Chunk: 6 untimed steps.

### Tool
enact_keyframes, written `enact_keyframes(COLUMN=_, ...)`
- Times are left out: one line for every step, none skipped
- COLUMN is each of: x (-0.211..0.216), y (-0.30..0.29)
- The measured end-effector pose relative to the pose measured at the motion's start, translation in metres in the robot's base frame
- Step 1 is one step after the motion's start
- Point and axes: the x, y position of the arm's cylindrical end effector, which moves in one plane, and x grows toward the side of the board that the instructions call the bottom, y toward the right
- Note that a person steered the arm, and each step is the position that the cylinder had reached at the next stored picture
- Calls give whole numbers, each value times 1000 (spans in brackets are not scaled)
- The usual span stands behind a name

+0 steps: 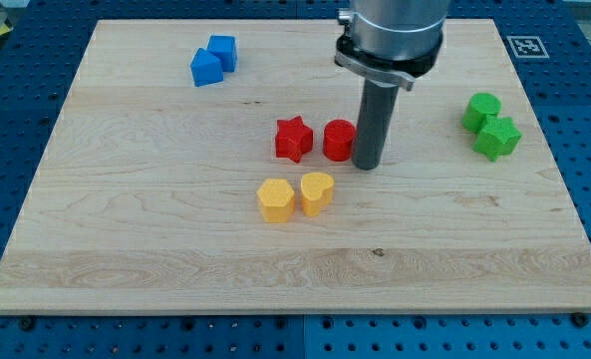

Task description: Place yellow heart to the right of the yellow hexagon

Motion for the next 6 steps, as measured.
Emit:
enact_keyframes(x=-3, y=-34)
enact_keyframes(x=-4, y=-34)
enact_keyframes(x=21, y=-26)
enact_keyframes(x=27, y=-49)
enact_keyframes(x=14, y=-70)
enact_keyframes(x=9, y=-94)
